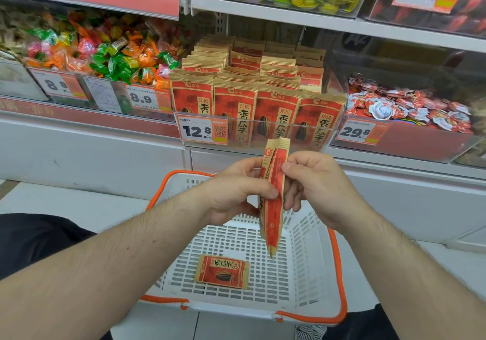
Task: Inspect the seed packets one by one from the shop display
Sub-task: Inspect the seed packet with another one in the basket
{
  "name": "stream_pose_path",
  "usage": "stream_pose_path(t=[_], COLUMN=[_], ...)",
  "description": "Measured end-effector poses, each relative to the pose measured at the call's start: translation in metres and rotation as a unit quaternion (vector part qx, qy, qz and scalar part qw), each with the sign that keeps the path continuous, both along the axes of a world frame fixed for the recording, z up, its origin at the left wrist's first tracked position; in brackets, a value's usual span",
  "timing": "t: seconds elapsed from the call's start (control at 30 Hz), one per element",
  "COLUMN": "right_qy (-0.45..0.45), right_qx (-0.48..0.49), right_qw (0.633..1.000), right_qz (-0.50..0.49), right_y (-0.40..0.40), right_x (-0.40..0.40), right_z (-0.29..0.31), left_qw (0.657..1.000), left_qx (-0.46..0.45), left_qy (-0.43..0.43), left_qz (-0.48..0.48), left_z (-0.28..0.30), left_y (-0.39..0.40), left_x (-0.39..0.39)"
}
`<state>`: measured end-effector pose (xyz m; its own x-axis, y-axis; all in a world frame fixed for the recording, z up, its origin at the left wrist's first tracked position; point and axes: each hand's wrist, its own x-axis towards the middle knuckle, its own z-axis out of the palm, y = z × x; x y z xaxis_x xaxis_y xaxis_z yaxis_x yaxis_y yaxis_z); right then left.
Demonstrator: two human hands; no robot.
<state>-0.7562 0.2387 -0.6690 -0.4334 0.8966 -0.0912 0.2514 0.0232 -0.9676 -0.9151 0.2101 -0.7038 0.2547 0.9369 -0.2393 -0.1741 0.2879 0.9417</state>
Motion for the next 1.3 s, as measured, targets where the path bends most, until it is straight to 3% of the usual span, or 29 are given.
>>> stream_pose_path(t=[0.1, 0.2, 0.33, 0.43, 0.8, 0.9, 1.03, 1.3], right_qy=[-0.022, -0.104, -0.268, -0.302, -0.232, -0.215, -0.177, -0.046], right_qx=[0.025, 0.034, 0.055, 0.059, 0.049, 0.081, 0.033, -0.009], right_qw=[0.999, 0.993, 0.953, 0.939, 0.955, 0.969, 0.984, 0.996], right_qz=[0.005, 0.041, 0.131, 0.154, 0.176, 0.09, 0.016, -0.07], right_y=[-0.001, -0.001, -0.007, -0.009, -0.004, 0.003, 0.01, 0.016], right_x=[0.0, 0.005, 0.008, 0.006, 0.008, 0.009, 0.009, 0.018], right_z=[0.001, 0.004, 0.009, 0.01, 0.003, -0.003, -0.011, -0.009], left_qw=[1.0, 0.999, 0.994, 0.99, 0.986, 0.981, 0.978, 0.993], left_qx=[-0.006, -0.015, -0.037, -0.039, -0.062, -0.07, -0.07, 0.002], left_qy=[0.0, -0.004, -0.044, -0.075, -0.105, -0.15, -0.185, -0.056], left_qz=[0.014, 0.043, 0.096, 0.114, 0.111, 0.096, 0.073, 0.107], left_z=[0.001, 0.003, 0.004, 0.006, 0.008, 0.007, 0.006, 0.016], left_y=[0.001, 0.001, 0.005, 0.007, 0.006, 0.005, 0.003, 0.006], left_x=[-0.001, -0.004, -0.009, -0.01, -0.011, -0.011, -0.007, 0.0])
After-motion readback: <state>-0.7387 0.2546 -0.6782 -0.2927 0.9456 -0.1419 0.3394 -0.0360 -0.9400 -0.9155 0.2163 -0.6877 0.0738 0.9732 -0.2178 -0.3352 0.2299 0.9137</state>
